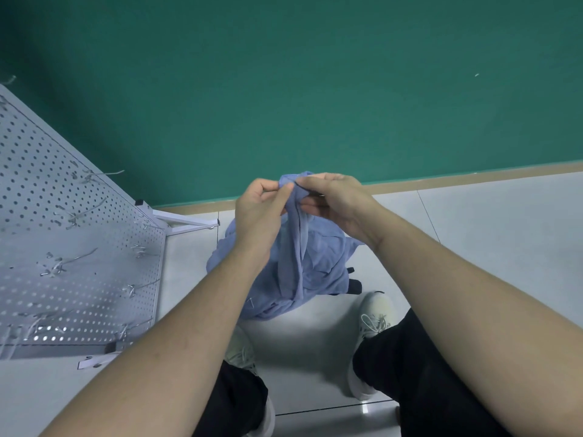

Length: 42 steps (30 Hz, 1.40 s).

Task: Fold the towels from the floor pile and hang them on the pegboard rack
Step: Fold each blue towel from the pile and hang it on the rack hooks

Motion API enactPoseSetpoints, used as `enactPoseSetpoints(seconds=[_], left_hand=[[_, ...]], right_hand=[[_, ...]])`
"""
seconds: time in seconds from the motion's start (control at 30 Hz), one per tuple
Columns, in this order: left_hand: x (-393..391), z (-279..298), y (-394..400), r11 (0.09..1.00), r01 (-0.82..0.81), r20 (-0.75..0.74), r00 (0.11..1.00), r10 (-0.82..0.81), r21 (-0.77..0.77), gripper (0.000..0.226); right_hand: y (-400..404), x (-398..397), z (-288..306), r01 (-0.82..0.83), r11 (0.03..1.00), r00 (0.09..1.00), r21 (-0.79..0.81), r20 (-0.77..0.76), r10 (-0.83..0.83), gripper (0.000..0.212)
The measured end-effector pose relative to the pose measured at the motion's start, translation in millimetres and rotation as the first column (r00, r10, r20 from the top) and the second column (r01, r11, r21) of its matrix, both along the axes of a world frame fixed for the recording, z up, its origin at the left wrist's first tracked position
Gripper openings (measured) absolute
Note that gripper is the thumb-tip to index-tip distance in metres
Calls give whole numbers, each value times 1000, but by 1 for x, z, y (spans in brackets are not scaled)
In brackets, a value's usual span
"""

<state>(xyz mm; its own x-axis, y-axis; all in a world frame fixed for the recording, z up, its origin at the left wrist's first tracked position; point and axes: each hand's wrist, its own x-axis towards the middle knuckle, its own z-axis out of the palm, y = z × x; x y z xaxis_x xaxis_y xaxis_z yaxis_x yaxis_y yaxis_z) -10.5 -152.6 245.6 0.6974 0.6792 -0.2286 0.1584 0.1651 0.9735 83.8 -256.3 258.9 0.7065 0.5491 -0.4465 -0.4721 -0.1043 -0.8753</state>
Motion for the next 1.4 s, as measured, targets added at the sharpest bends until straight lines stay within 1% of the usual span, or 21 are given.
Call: enactPoseSetpoints(seconds=[0.17,0.27,0.37,0.43,0.57,0.63,0.7,0.73,0.87,0.93,0.97,1.03,1.07,1.1,1.13,1.17,1.2,1.23,1.27,1.33,1.4], left_hand=[[-1,-7,6,987,-7,-16,1000,9,161,9],[0,-7,9,973,-30,-7,999,32,229,10],[0,-5,5,976,44,8,999,-46,215,14],[-1,-3,1,976,84,36,995,-93,199,16],[-1,-4,0,974,118,48,990,-129,196,13],[-1,-6,0,971,144,45,987,-155,192,12],[-2,-6,-1,968,182,47,980,-192,170,5],[-1,-6,-2,967,193,44,978,-203,166,6],[-1,-11,4,971,142,8,989,-146,193,8],[-1,-13,8,970,145,-16,989,-145,194,9],[-1,-14,10,966,157,-31,988,-154,203,10],[-1,-15,13,955,183,-48,983,-177,233,12],[-1,-16,14,951,192,-45,981,-187,243,12],[0,-17,15,946,201,-41,980,-197,256,11],[0,-19,17,936,214,-41,977,-211,278,10],[-1,-19,18,923,236,-40,971,-235,304,9],[-1,-19,19,908,260,-41,964,-261,329,9],[-2,-18,19,893,280,-34,958,-286,352,9],[-2,-17,20,880,291,-27,952,-303,375,11],[-3,-16,22,855,310,-23,944,-330,417,19],[-4,-16,24,833,345,-27,928,-371,433,22]], right_hand=[[2,-4,-3,-55,998,998,-24,27,56,26],[3,-4,-1,-39,999,999,29,-30,40,27],[2,-5,2,-36,995,991,95,-126,48,16],[1,-5,3,-37,992,982,122,-181,59,14],[-2,-1,4,-16,985,955,174,-289,66,12],[-4,1,3,-11,983,948,185,-311,69,14],[-5,2,4,-23,980,946,195,-314,85,16],[-6,3,4,-35,980,944,197,-314,97,17],[-12,3,6,-126,976,936,178,-303,176,24],[-14,2,9,-197,969,942,147,-244,229,29],[-15,1,10,-232,967,953,101,-176,247,28],[-15,0,8,-246,967,967,-62,54,249,21],[-14,1,6,-202,967,952,-153,202,231,16],[-14,4,2,-137,964,913,-230,347,212,14],[-15,7,-2,-83,958,852,-275,479,212,19],[-16,11,-6,-68,950,775,-304,583,242,28],[-17,14,-9,-91,939,695,-332,654,299,36],[-19,18,-11,-125,925,629,-359,693,354,42],[-20,20,-11,-163,912,592,-377,702,396,44],[-22,20,-9,-233,891,565,-389,691,450,42],[-22,21,-9,-266,887,535,-377,708,461,34]])
